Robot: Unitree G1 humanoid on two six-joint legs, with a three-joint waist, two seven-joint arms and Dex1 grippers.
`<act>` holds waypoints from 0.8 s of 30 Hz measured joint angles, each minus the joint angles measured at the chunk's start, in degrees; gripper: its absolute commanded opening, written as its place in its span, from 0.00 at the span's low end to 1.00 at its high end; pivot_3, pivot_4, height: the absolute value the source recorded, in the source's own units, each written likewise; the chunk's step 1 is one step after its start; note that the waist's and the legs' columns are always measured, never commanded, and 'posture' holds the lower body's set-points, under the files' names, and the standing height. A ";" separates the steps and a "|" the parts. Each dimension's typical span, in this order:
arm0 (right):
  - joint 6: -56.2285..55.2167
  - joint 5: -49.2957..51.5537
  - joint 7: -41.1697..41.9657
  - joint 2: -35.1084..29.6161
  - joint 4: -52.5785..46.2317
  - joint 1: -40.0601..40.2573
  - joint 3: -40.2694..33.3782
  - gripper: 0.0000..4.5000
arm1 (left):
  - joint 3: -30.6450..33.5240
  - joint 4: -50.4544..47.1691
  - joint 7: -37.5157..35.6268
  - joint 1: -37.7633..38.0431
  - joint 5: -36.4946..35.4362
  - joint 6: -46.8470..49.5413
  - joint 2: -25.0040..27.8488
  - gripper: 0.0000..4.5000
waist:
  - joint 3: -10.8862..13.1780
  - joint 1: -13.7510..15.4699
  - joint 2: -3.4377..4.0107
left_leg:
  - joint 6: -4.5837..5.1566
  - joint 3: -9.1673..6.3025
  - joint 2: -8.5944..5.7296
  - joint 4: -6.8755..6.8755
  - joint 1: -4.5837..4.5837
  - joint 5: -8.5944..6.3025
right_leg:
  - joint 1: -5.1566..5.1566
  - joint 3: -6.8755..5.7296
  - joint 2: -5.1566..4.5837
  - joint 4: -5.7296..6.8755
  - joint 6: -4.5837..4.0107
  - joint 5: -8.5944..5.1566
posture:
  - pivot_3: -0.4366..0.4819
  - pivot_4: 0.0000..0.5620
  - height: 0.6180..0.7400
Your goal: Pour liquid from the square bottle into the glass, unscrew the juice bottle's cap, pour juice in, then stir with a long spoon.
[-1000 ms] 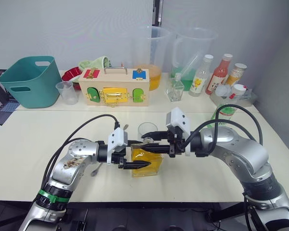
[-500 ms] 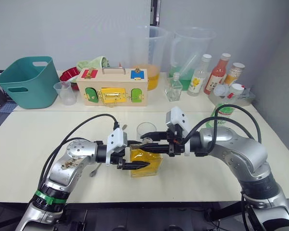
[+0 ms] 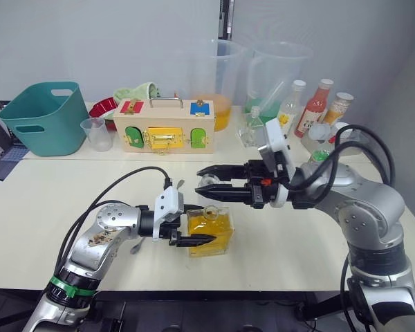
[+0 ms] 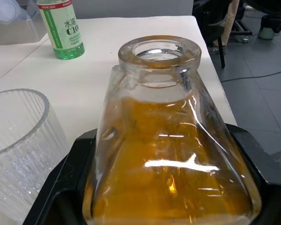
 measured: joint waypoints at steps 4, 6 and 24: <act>-0.70 0.11 0.75 -1.21 0.40 0.02 -0.41 0.24 | 0.02 0.01 0.00 -0.01 -0.05 0.07 0.01 0.62 | 0.00 0.01 0.00 | 0.00 -0.01 0.01 -0.01 0.05 0.00 | 0.00 0.00 0.00 0.02 0.00 0.00 | 0.48 0.27 1.00; -0.70 0.54 0.89 -2.84 1.35 0.06 -2.22 0.24 | 0.00 0.05 0.03 0.00 -0.05 0.06 0.01 0.62 | 0.00 0.05 0.00 | 0.01 -0.01 0.00 0.00 0.04 0.00 | 0.04 0.00 -0.01 0.01 0.00 0.00 | 0.48 0.27 1.00; -25.32 -21.52 -3.65 -16.64 34.24 26.19 -21.84 0.24 | 0.06 0.71 1.03 -0.03 -0.89 0.55 -1.32 0.62 | -0.02 0.40 0.06 | 0.21 0.09 0.03 -0.02 0.34 -0.13 | 0.55 -0.02 -0.05 -0.20 0.02 -0.01 | 0.48 0.27 1.00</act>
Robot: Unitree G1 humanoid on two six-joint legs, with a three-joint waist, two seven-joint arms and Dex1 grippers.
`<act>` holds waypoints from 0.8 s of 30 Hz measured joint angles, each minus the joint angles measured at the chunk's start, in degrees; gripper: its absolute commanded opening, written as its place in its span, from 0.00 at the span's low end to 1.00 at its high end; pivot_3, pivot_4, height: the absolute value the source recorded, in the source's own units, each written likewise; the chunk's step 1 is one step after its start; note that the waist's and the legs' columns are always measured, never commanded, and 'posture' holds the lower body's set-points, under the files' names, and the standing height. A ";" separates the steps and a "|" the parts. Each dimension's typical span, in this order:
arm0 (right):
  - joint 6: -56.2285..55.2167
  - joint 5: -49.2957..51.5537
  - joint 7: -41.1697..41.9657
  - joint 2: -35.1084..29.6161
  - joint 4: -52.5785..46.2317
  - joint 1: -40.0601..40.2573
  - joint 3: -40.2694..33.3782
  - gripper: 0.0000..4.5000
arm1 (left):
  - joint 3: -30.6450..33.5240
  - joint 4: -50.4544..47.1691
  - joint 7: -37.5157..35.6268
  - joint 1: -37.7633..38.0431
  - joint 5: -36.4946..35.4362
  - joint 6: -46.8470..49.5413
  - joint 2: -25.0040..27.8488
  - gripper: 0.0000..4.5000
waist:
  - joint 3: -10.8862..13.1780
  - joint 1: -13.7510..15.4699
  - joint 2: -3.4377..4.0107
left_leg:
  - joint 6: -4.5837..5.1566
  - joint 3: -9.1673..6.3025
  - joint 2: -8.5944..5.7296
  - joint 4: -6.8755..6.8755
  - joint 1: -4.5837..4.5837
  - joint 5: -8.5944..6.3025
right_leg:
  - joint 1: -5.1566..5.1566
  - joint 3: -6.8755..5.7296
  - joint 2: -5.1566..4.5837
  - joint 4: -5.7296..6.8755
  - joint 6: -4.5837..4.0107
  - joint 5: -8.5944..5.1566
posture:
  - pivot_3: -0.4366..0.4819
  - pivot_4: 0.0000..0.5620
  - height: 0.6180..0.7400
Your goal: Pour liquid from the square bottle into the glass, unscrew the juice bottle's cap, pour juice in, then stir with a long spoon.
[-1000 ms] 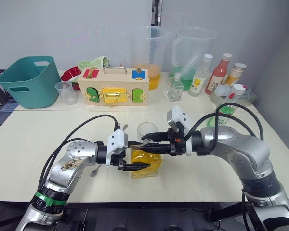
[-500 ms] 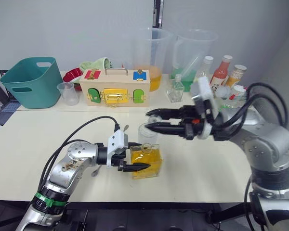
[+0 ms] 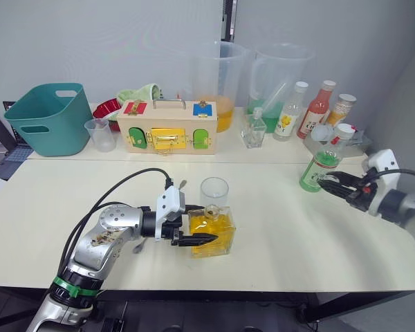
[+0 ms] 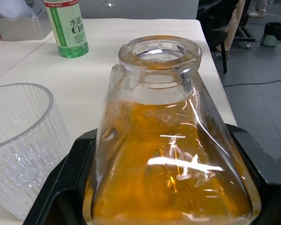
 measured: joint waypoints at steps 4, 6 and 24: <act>-4.37 -3.33 -5.06 3.70 4.85 0.23 -0.39 0.24 | -0.17 0.02 0.05 -0.02 0.49 -0.39 0.03 0.62 | -0.01 0.00 0.04 | 0.00 0.02 -0.01 0.00 0.02 0.00 | 0.00 0.03 -0.01 -0.03 0.00 0.00 | 0.48 0.27 1.00; -6.21 -5.07 -7.48 5.21 6.82 0.36 -0.34 0.24 | -0.51 0.02 -0.07 -0.03 1.18 -1.15 0.18 0.62 | -0.01 0.05 0.04 | 0.00 0.02 -0.02 0.00 0.02 0.00 | 0.00 0.04 -0.01 -0.03 0.00 0.00 | 0.48 0.27 1.00; -2.29 -7.16 -17.95 13.30 9.13 2.11 -0.45 0.24 | -1.29 -0.23 0.16 -0.05 1.79 -2.82 0.73 0.62 | -0.05 0.00 0.12 | 0.00 0.03 -0.01 0.00 0.08 0.00 | 0.06 0.07 0.00 -0.06 0.00 0.00 | 0.48 0.27 1.00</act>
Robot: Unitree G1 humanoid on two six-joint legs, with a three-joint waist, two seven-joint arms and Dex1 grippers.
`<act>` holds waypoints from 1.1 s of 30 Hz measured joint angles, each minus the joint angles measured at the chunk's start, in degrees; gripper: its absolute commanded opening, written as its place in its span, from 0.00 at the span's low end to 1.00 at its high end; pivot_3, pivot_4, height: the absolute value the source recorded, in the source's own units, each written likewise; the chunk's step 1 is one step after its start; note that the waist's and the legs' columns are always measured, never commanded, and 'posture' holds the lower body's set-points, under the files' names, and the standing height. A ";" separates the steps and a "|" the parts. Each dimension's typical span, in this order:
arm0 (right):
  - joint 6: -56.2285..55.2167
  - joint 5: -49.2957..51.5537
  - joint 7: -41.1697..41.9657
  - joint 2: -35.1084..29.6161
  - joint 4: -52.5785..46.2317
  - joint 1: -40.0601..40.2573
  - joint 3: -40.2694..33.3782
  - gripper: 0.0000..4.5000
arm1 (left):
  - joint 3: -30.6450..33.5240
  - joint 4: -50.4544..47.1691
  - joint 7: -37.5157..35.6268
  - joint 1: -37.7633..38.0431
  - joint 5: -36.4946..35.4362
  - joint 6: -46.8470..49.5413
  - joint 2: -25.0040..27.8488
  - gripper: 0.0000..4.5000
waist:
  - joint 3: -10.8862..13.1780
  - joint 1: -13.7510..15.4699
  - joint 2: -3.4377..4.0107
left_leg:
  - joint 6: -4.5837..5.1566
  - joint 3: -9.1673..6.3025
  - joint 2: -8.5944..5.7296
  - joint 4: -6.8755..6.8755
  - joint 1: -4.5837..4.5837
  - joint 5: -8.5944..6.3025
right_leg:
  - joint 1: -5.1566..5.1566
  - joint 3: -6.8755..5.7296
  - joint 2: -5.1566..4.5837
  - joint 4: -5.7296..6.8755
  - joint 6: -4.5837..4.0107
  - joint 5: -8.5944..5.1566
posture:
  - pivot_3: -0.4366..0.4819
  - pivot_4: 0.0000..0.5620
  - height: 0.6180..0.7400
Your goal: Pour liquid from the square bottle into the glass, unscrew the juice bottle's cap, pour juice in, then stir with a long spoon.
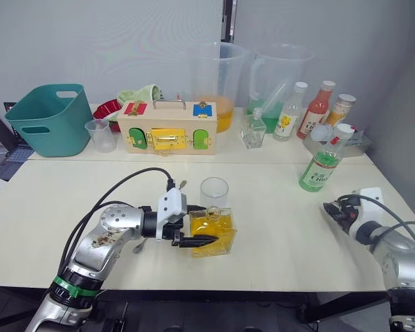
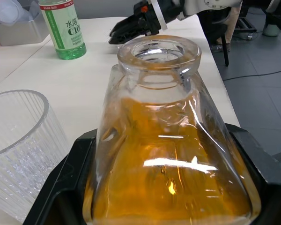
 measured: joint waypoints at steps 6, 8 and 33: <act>0.11 -0.01 -1.42 0.59 0.00 0.01 -0.05 0.24 | -0.31 0.00 0.00 -0.02 0.37 -0.48 0.10 0.62 | 0.00 0.00 0.00 | 0.00 -0.01 0.02 -0.03 0.20 0.00 | 0.24 -0.01 0.03 -0.13 0.00 0.00 | 0.48 0.27 1.00; 0.09 0.00 -1.48 0.65 0.01 0.02 -0.05 0.24 | -0.33 0.01 0.01 -0.02 0.43 -0.49 0.10 0.62 | 0.00 -0.01 0.01 | 0.00 -0.02 0.03 -0.04 0.23 0.00 | 0.30 -0.01 0.04 -0.19 0.00 0.00 | 0.48 0.27 1.00; 17.77 18.12 30.96 -24.77 -19.97 2.30 -2.43 0.99 | 0.73 0.44 0.53 1.94 -1.44 -1.50 -0.29 0.62 | 0.08 -0.12 0.58 | 0.15 -0.03 0.10 -0.31 0.44 -0.09 | 0.76 -0.05 0.04 -0.82 0.04 -0.02 | 0.48 0.27 1.00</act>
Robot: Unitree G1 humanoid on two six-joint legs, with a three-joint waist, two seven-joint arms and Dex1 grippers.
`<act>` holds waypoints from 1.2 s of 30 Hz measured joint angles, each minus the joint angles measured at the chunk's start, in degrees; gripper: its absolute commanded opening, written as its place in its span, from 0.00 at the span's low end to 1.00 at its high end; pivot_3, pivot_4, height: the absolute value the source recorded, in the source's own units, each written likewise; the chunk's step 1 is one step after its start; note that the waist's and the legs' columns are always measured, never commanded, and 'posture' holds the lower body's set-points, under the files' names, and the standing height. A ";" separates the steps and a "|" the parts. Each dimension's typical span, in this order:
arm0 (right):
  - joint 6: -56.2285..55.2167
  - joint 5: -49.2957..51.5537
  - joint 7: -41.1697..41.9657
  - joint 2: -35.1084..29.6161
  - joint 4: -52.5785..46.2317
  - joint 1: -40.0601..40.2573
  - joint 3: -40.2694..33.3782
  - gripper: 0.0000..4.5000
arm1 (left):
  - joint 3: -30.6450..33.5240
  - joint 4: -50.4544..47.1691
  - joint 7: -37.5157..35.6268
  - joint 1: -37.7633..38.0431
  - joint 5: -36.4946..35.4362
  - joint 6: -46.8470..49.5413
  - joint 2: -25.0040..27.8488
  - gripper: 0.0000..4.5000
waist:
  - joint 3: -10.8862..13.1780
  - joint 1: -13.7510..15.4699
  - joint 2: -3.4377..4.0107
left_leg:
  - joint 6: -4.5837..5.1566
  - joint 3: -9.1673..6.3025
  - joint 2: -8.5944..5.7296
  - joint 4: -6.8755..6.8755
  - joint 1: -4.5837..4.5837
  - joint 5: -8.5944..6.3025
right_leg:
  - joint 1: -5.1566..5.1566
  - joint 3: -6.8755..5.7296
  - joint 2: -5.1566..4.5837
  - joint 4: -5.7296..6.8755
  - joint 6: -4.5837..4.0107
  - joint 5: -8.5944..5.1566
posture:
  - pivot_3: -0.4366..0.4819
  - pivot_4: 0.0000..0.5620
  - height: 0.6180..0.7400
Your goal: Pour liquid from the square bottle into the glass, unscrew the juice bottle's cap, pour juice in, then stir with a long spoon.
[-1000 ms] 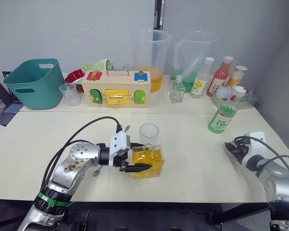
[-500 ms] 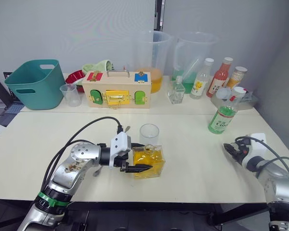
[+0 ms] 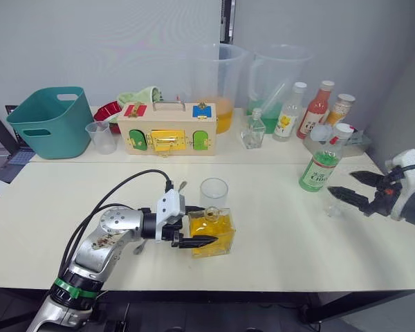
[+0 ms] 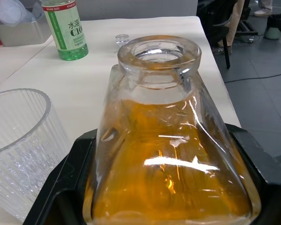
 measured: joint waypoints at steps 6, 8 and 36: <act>7.38 8.75 9.65 -4.13 -7.86 -2.06 2.34 0.99 | 2.58 -3.21 2.38 2.88 -2.28 3.63 0.64 0.62 | 0.02 -0.58 -0.02 | 0.03 0.00 0.08 -0.15 0.03 -0.02 | -0.03 0.03 0.06 -0.15 0.00 0.00 | 0.48 0.27 1.00; 9.75 11.54 10.24 -3.47 -10.04 -3.44 3.94 0.99 | 3.49 -4.61 3.33 3.74 -3.57 5.75 0.96 0.62 | 0.05 -0.44 -0.02 | 0.03 -0.01 0.07 -0.20 0.02 -0.02 | -0.07 0.02 0.05 -0.15 -0.01 0.00 | 0.48 0.27 1.00; 14.67 13.58 12.47 4.53 -7.61 -14.31 15.43 0.99 | 24.71 -3.80 16.12 -2.32 -9.25 18.39 15.75 0.62 | 0.32 0.70 -0.25 | -0.11 -0.04 -0.09 -0.22 -0.72 0.06 | -0.92 -0.13 -0.10 0.17 0.01 0.03 | 0.48 0.27 1.00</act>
